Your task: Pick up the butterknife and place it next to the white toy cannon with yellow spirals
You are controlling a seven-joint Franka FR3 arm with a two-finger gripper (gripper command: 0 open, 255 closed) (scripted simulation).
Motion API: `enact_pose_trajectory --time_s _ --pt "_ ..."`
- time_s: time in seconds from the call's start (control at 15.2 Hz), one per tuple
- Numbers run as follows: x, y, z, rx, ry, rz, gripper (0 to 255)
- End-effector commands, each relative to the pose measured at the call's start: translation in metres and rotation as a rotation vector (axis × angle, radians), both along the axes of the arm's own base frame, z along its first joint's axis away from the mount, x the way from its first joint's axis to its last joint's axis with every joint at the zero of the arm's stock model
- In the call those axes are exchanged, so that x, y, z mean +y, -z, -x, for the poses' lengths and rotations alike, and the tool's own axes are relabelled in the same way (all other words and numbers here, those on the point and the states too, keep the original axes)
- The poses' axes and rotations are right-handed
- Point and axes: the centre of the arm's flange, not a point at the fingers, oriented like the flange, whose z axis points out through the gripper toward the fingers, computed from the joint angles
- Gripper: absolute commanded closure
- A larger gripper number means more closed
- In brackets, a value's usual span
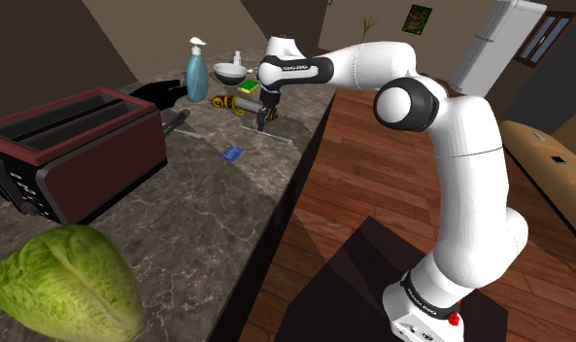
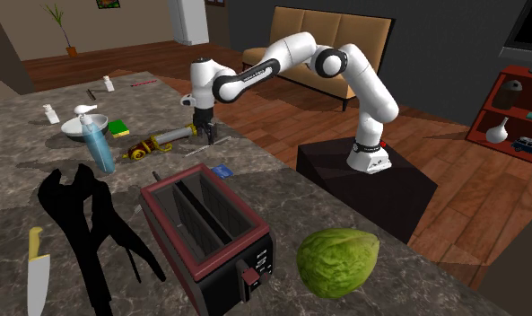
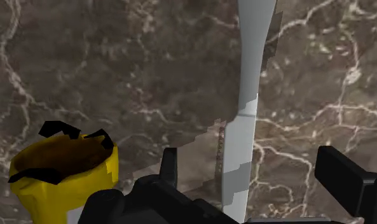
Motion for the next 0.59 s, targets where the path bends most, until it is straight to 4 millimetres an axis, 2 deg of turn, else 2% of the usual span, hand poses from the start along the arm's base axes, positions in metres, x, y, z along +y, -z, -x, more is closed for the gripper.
enact_pose_trajectory --time_s 0.0,0.07,0.53 --pt "-0.001 -0.023 0.004 0.000 0.000 0.000 0" --pt "-0.001 -0.033 0.005 0.000 0.000 0.000 0" --pt "-0.001 -0.033 0.005 0.000 0.000 0.000 0"
